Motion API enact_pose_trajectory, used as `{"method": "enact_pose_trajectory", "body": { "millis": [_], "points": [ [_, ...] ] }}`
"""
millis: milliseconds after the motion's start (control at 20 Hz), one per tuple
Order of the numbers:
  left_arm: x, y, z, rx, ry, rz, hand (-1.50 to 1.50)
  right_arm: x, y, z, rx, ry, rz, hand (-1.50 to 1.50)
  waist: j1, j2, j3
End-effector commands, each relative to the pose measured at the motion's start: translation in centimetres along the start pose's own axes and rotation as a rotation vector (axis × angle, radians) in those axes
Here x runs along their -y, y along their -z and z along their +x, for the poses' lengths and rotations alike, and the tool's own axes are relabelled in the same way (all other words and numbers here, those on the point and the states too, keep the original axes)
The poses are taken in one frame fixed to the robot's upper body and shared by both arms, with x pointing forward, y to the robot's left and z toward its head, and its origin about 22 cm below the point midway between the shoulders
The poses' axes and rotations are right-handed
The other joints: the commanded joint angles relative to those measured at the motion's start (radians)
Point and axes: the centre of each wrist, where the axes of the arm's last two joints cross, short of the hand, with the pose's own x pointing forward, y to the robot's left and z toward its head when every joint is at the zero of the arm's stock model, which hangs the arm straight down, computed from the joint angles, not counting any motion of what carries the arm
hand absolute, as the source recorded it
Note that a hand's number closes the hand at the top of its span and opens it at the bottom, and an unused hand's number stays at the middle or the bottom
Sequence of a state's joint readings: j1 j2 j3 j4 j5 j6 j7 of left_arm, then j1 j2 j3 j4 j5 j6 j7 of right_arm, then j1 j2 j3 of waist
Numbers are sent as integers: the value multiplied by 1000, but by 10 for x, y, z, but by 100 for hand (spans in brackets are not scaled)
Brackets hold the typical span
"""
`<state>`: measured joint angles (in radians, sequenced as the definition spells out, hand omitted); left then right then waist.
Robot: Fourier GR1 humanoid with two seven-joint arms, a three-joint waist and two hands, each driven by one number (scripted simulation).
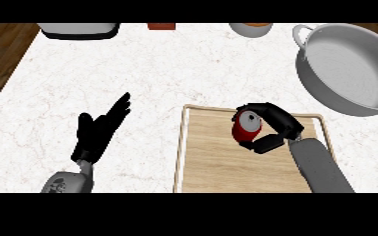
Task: Pick the can from the tray and place it in the pot
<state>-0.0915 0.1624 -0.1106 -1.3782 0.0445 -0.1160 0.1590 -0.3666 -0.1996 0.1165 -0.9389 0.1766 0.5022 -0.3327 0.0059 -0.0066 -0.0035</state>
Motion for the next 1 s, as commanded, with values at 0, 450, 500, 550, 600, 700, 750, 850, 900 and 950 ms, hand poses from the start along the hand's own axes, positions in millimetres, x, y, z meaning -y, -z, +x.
{"method": "enact_pose_trajectory", "body": {
  "millis": [0, 450, 500, 550, 600, 700, 750, 850, 900, 950],
  "points": [
    [11, -5, -4, 10, 13, 18, 0, -11, -6, -30, -10, 53, 27, 150, 2, 8, 4],
    [-16, 0, 9, -15, 6, 13, 0, -37, -8, -43, 161, 98, -77, 150, -3, 8, 4],
    [-12, -9, -4, 1, -13, 17, 0, 27, -75, -47, 123, 63, -194, 150, -13, 6, 4],
    [6, -5, -7, -17, -22, 27, 0, 57, -114, -49, 133, 52, -293, 150, -32, 8, 5],
    [-14, -5, -3, -13, -16, 41, 0, 92, -140, -37, 127, 20, -401, 150, -44, 15, 5],
    [-20, -15, -6, -15, 1, 63, 0, 126, -202, -30, 100, -10, -572, 150, -52, 15, 11],
    [-18, -12, -6, -6, -31, 78, 0, 134, -228, -28, 74, -17, -636, 150, -82, 21, 12],
    [-23, -11, -1, 3, -18, 63, 0, 151, -271, -18, 92, -55, -744, 150, -56, 23, 14],
    [-10, -8, -2, 15, -24, 46, 0, 156, -287, -13, 85, -101, -756, 150, -49, 26, 15],
    [-5, -8, -5, 11, -17, 30, 0, 153, -305, -19, 90, -69, -786, 150, -40, 26, 16]
  ]
}}
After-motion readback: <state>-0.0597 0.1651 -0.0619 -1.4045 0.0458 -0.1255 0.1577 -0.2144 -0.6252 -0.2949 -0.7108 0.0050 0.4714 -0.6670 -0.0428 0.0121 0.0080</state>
